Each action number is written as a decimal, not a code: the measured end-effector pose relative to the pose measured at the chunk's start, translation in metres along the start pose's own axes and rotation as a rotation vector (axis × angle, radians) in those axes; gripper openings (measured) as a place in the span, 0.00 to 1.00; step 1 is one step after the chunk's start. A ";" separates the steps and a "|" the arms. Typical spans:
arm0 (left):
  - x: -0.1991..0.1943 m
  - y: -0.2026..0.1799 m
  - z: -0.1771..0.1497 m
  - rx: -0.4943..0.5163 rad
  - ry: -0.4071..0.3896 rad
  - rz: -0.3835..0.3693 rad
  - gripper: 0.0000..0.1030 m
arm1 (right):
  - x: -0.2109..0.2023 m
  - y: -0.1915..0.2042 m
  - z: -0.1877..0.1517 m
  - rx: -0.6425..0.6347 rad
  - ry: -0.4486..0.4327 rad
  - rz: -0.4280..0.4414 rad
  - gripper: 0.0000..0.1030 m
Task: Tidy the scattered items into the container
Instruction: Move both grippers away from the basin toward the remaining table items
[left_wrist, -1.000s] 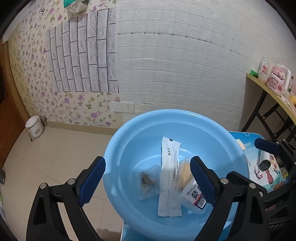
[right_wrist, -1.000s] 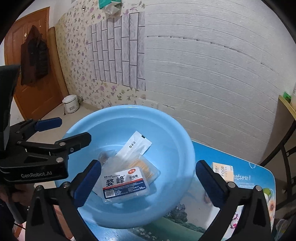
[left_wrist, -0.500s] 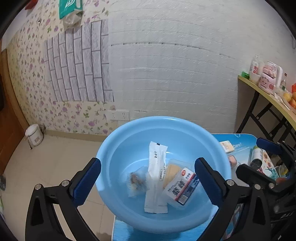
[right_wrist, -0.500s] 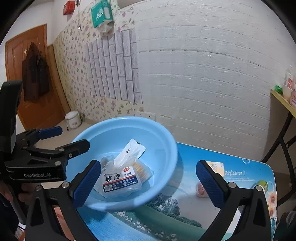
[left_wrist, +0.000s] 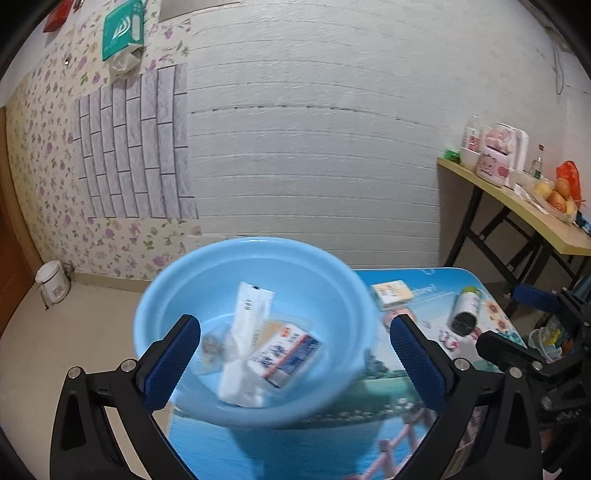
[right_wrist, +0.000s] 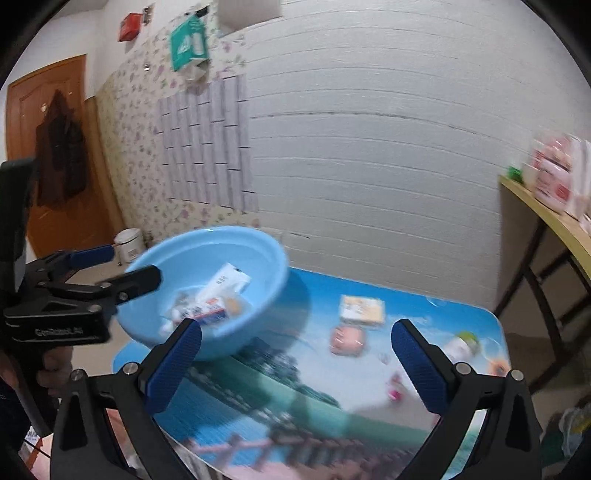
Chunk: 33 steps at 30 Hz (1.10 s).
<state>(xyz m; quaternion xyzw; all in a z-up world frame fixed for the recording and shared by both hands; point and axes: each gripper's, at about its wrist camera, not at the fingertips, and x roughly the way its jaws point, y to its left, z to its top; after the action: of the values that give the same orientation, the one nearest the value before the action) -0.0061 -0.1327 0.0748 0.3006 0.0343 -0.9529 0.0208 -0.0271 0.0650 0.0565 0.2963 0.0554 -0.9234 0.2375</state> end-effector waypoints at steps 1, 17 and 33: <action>0.000 -0.006 -0.003 -0.006 -0.002 -0.007 1.00 | -0.001 -0.006 -0.003 0.008 0.013 -0.021 1.00; 0.007 -0.083 -0.030 0.017 0.060 -0.122 1.00 | -0.049 -0.092 -0.061 0.190 0.024 -0.128 1.00; 0.010 -0.108 -0.032 0.058 0.078 -0.114 1.00 | -0.048 -0.128 -0.084 0.197 0.046 -0.135 1.00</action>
<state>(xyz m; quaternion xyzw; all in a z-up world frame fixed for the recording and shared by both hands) -0.0028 -0.0228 0.0488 0.3355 0.0244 -0.9407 -0.0435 -0.0095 0.2172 0.0102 0.3348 -0.0104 -0.9313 0.1434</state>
